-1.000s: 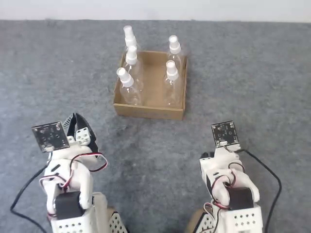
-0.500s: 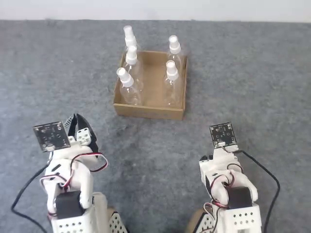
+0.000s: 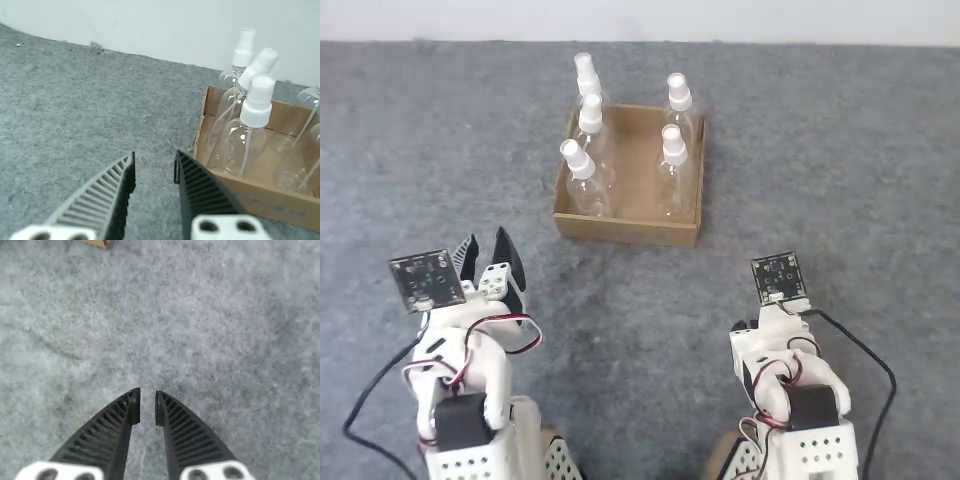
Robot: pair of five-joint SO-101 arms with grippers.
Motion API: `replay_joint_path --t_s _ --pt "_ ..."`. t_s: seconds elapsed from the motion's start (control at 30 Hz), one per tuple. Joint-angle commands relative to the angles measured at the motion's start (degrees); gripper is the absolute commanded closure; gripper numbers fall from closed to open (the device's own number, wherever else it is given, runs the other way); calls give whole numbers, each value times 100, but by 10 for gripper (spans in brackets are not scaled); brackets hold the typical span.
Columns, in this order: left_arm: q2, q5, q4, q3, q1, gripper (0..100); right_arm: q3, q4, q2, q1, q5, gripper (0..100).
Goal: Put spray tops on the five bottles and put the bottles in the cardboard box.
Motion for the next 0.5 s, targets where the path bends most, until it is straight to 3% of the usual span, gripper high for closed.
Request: replay_joint_path --t_s 0.0,0.47 --pt "-105 0 -114 207 18 877 114 -75 -48 75 -18 988" --pt "-105 -18 -651 1182 185 876 114 -75 -48 75 -26 988"
